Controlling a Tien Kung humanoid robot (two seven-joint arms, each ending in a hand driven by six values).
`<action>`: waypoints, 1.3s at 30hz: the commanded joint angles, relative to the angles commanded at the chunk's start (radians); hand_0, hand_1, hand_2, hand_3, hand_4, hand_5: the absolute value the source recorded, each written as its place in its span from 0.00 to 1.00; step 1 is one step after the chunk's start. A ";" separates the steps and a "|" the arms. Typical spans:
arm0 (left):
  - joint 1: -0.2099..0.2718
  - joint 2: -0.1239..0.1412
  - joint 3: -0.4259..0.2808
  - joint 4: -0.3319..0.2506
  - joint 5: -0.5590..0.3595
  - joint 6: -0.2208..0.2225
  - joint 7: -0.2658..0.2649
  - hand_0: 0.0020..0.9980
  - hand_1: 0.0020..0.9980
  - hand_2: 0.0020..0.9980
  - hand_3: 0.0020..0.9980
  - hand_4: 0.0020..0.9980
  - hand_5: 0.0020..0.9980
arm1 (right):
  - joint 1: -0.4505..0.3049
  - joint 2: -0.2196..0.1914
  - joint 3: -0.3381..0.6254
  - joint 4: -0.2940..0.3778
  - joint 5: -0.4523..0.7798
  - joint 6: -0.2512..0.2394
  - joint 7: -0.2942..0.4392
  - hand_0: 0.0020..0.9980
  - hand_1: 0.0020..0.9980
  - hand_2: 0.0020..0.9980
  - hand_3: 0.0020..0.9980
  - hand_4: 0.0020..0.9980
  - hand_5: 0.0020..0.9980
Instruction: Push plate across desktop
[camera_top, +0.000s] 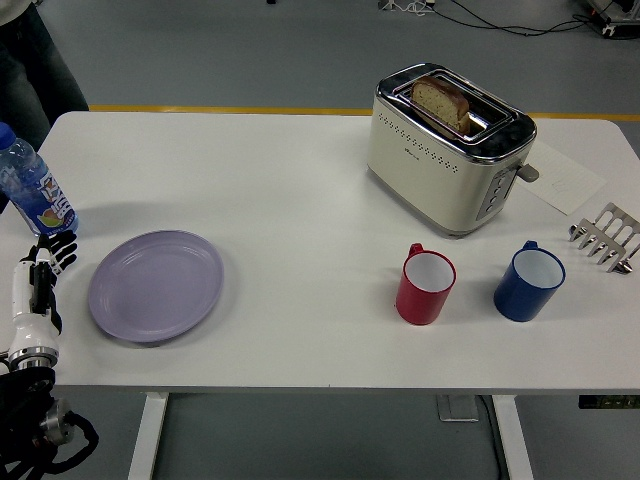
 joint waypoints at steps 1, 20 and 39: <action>-0.001 -0.002 0.001 0.000 0.001 0.000 0.000 0.74 0.75 0.73 0.65 0.52 1.00 | 0.000 0.000 0.000 0.000 0.000 0.000 0.000 0.72 0.72 0.73 0.63 0.53 0.24; -0.048 -0.046 0.057 0.041 -0.016 -0.009 0.000 0.74 0.75 0.73 0.65 0.51 1.00 | 0.003 0.006 0.007 0.000 -0.022 0.008 -0.004 0.71 0.72 0.72 0.63 0.52 0.25; -0.067 -0.099 0.080 0.041 -0.036 -0.014 0.000 0.74 0.75 0.73 0.65 0.51 1.00 | -0.005 0.005 0.004 0.000 -0.019 0.008 -0.003 0.71 0.72 0.72 0.63 0.52 0.24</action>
